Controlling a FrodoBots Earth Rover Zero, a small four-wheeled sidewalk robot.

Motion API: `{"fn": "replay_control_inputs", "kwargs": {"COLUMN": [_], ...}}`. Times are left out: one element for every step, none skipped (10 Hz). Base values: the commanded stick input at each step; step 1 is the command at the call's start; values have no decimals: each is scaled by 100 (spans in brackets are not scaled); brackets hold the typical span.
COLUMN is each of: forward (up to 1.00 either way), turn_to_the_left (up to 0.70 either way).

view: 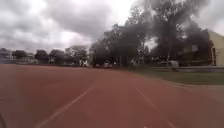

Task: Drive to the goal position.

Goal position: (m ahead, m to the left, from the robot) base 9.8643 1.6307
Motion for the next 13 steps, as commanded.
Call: {"fn": "replay_control_inputs", "kwargs": {"forward": [70,70,70,70,70,70,70,70,70,70,70,70,70], "turn_to_the_left": [0,0,0,0,0,0,0,0,0,0,0,0,0]}}
